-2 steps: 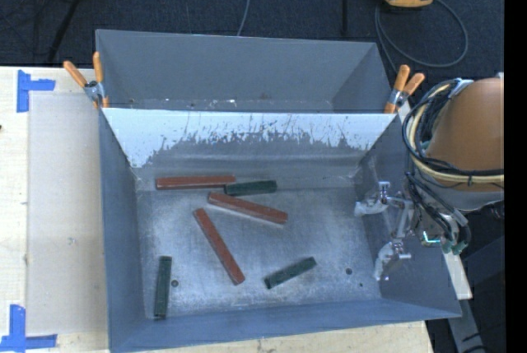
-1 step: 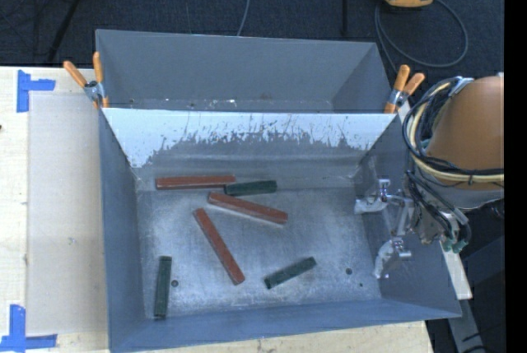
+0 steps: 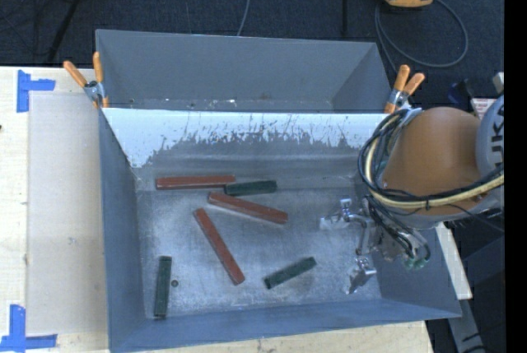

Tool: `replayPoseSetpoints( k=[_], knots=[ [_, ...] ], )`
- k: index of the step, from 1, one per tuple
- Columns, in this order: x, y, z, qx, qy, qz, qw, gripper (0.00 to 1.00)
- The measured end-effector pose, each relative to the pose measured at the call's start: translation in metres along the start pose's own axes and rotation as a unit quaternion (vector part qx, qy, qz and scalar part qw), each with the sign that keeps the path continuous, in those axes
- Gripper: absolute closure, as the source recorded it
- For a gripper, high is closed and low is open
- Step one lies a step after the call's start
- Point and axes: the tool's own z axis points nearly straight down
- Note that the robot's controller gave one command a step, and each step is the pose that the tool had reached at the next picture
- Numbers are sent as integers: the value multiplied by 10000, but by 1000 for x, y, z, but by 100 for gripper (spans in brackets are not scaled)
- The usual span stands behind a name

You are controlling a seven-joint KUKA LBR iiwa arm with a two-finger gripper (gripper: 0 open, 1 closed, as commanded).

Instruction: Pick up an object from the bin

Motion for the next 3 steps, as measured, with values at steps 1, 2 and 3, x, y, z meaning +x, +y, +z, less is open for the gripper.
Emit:
replayPoseSetpoints(
  k=[1,2,3],
  knots=[
    [0,52,16,-15,23,-897,9960,0],
    [-12,60,55,-7,19,-576,9983,0],
    [-24,63,95,-5,12,-1643,9864,0]
  ],
)
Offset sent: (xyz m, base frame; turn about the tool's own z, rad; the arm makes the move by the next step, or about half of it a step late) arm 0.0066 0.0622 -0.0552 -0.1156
